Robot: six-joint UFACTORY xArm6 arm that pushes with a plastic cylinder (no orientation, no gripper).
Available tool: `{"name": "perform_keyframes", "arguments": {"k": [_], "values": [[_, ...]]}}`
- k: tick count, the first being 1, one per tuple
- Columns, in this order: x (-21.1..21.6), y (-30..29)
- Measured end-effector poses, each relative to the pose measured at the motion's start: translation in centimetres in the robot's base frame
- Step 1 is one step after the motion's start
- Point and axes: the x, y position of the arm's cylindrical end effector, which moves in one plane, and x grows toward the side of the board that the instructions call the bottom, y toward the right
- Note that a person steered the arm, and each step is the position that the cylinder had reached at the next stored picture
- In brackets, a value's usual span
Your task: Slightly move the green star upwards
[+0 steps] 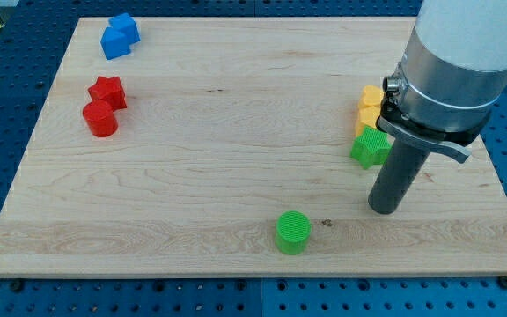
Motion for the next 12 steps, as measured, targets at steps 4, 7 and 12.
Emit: {"name": "perform_keyframes", "arguments": {"k": [4, 7, 12], "values": [[2.8, -1.2], [5.9, -4.3], [6.8, -9.5]]}}
